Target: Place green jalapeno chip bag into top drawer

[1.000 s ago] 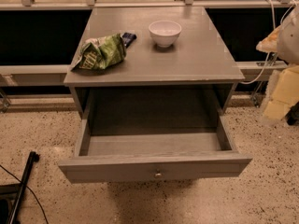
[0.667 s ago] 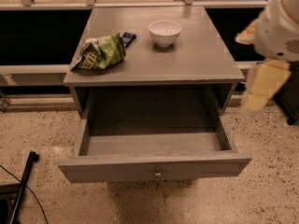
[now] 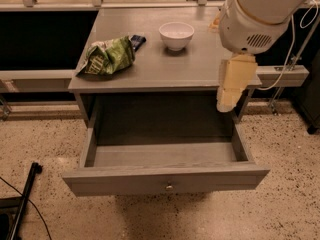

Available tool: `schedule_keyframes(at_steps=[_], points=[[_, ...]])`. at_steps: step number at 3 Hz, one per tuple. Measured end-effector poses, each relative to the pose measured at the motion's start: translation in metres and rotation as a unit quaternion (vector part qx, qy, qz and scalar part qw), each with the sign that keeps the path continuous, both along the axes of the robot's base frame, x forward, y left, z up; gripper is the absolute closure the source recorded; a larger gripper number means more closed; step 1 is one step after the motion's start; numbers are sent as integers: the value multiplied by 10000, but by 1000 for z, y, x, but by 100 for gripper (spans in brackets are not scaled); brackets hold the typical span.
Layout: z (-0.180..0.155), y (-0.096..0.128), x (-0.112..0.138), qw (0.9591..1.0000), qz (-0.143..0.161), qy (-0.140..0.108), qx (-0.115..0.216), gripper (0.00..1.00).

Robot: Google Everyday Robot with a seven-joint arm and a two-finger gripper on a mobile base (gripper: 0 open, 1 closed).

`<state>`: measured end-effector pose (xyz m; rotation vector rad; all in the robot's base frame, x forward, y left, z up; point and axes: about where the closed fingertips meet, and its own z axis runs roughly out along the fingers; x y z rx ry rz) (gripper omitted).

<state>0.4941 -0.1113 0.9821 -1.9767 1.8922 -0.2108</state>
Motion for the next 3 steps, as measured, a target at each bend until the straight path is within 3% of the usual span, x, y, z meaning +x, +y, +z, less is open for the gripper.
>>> schedule_keyframes(at_steps=[1,2,3], points=[[-6,9,2,9999,112,100,-79,0],[-28,45,31,9986,502,99,-110,0],[-44,88,67,9949,970,81,-271,0]])
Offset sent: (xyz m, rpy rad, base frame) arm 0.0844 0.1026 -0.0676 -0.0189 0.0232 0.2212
